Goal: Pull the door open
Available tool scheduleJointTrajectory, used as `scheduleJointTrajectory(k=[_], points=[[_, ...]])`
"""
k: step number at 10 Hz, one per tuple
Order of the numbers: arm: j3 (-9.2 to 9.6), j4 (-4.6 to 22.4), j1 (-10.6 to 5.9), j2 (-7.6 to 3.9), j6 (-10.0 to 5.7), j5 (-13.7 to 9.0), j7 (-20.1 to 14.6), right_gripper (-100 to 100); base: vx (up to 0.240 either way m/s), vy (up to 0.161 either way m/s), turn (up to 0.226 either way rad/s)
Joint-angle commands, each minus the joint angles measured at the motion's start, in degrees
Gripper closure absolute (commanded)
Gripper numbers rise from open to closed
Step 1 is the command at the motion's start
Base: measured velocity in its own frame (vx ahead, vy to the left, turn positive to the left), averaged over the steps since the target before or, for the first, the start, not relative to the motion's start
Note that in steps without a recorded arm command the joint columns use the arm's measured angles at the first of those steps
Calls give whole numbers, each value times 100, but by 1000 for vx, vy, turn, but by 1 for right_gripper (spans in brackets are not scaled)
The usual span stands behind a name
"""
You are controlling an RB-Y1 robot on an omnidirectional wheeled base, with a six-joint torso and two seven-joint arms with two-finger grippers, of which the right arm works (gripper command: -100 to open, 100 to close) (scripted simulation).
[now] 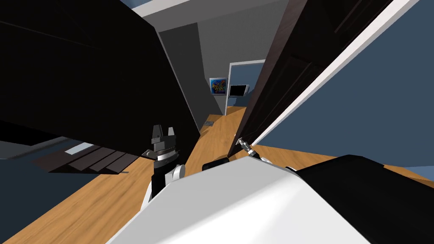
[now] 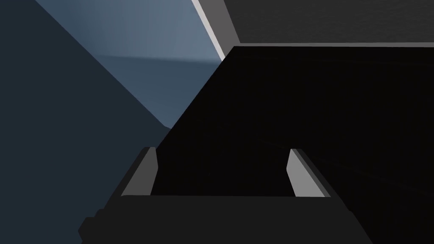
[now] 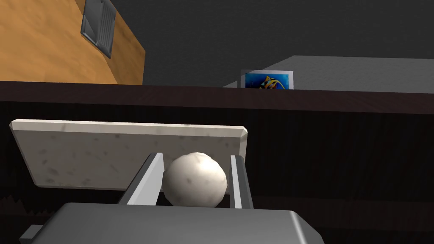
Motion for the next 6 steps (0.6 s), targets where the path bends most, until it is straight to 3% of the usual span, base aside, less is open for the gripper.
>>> scheduleJointTrajectory(k=[1,6], points=[[0,0,0,0,0,0,0,100,-89,-27,22],[187,-406,-72,209,562,-302,388,100,-226,-98,152]])
